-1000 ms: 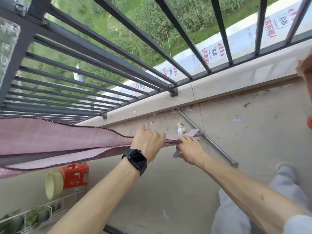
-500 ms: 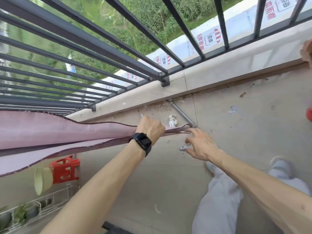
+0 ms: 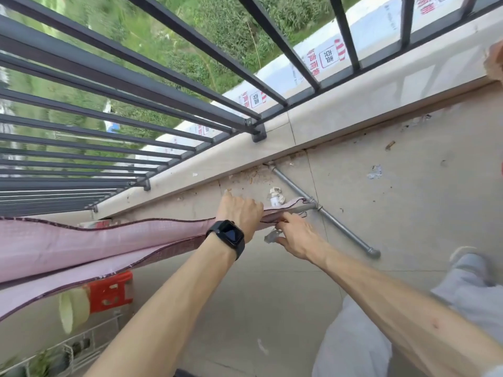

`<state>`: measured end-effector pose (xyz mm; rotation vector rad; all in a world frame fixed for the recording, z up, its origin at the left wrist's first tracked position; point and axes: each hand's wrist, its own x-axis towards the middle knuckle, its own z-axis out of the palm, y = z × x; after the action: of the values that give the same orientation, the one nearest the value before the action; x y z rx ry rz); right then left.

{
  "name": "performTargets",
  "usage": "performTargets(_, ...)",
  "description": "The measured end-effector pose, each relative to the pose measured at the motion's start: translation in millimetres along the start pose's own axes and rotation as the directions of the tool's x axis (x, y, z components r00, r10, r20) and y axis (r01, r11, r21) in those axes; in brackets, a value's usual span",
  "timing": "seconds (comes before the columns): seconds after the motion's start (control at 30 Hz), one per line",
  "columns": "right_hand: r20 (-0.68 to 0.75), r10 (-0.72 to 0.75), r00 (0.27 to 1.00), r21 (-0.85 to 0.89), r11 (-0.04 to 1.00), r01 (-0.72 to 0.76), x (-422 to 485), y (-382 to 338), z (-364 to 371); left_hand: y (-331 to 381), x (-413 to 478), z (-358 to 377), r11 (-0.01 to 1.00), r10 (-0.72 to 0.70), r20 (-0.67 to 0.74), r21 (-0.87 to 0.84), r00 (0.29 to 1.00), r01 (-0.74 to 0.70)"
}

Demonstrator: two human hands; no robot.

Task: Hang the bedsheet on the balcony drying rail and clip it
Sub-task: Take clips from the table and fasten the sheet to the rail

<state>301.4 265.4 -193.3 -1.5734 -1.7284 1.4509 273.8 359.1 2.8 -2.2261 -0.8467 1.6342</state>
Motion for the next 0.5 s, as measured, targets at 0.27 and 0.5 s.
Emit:
performTargets(0.27, -0.213, -0.119, 0.970, -0.031, 0.993, 0.115, 0, 38, 10, 50, 60, 36, 0.995, -0.008, 0.026, -0.104, 1.000, 0.011)
performTargets(0.5, -0.263, -0.063, 0.963, 0.019, 0.997, 0.071, 7, 50, 4, 62, 79, 38, 0.996, 0.022, -0.023, -0.091, 0.999, -0.024)
